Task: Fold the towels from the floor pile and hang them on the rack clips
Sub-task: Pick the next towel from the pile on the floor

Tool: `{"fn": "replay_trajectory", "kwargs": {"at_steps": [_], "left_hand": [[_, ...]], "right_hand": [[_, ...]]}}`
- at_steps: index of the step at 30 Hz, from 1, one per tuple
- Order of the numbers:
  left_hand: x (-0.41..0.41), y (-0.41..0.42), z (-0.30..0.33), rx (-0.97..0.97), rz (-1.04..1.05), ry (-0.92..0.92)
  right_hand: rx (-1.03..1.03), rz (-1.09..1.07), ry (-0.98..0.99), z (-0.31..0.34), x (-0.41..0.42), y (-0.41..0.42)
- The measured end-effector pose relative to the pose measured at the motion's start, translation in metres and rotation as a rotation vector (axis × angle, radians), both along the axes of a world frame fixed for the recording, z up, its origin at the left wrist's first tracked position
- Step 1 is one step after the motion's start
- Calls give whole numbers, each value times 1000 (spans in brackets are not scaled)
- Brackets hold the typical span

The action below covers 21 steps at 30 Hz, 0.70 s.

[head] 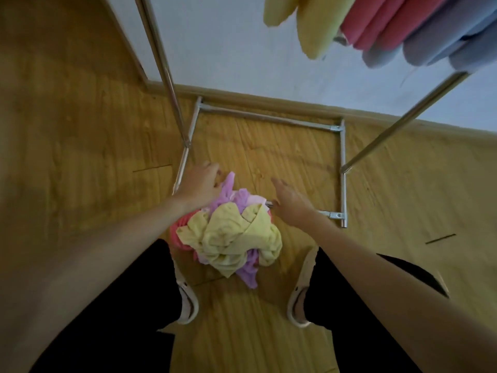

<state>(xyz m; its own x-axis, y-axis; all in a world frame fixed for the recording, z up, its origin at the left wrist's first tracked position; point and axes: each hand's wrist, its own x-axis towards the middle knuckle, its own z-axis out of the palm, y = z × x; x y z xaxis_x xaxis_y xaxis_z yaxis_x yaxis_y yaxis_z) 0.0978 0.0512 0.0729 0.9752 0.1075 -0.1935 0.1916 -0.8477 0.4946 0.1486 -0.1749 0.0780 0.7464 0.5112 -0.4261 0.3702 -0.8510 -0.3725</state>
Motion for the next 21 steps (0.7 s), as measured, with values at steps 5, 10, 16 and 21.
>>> {"fn": "replay_trajectory", "kwargs": {"at_steps": [5, 10, 16, 21], "left_hand": [[-24, -11, -85, -41, -57, 280], [-30, -33, -153, -93, -63, 337], [-9, -44, -196, -1, -174, 152], [-8, -34, -212, -34, -148, 183]], "right_hand": [[-132, 51, 271, -91, -25, -10], [-115, 41, 324, -151, -28, 2], [-57, 107, 99, -206, -6, 23], [-212, 354, -19, -225, 7, 30]]}}
